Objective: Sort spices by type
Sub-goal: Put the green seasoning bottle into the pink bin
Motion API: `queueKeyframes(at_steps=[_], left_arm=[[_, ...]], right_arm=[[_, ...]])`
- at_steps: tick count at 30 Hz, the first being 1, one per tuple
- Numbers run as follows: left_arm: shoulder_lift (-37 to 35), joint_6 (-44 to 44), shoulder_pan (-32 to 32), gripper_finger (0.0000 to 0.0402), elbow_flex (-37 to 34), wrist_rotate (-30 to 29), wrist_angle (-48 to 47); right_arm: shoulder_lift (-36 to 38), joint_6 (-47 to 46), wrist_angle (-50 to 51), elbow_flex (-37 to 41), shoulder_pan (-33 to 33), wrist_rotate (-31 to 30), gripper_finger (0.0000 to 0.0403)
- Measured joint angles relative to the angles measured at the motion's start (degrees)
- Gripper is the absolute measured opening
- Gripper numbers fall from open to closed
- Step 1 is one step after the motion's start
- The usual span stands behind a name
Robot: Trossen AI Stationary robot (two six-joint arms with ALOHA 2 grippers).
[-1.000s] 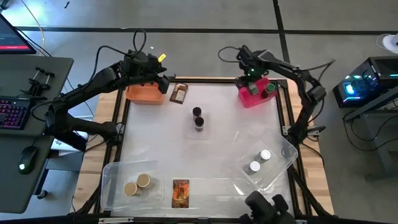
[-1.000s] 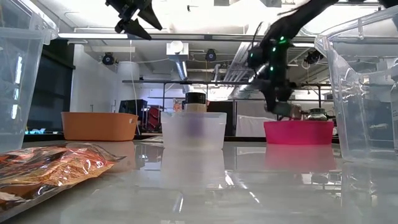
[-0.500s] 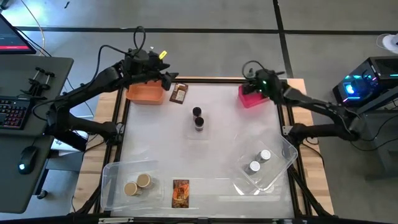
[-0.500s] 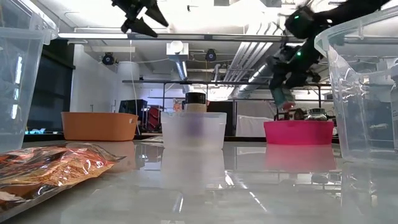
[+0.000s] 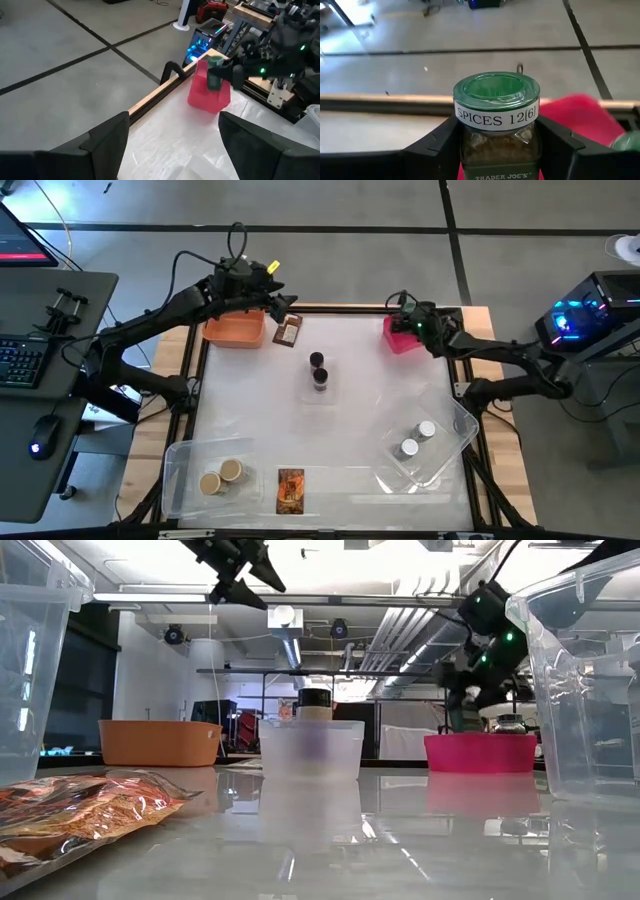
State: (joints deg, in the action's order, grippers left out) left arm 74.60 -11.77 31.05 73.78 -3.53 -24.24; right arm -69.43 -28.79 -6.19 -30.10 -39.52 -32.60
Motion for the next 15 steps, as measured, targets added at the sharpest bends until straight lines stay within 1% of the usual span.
queueKeyframes(at_steps=[3, 5, 7, 11, 15], left_arm=[[0.1, -0.1, 0.0, 0.0294, 0.0, 0.0, 0.0], [0.1, -0.1, 0.0, 0.0294, 0.0, 0.0, 0.0], [0.1, -0.1, 0.0, 0.0294, 0.0, 0.0, 0.0], [0.1, -0.1, 0.0, 0.0294, 0.0, 0.0, 0.0], [0.1, -0.1, 0.0, 0.0294, 0.0, 0.0, -0.4]], right_arm=[[-1.4, -1.0, -0.5, 0.2, 0.7, -2.1, 0.0193], [-2.5, 0.0, -2.5, 0.2, 1.3, -4.5, 0.0193], [-3.9, 1.5, -4.5, 0.2, 1.9, -5.1, 0.0193], [-7.7, 1.7, -10.2, 0.6, 3.0, -5.4, 0.0193], [-10.7, 0.5, -18.0, 4.0, 4.6, -7.5, 0.0193]])
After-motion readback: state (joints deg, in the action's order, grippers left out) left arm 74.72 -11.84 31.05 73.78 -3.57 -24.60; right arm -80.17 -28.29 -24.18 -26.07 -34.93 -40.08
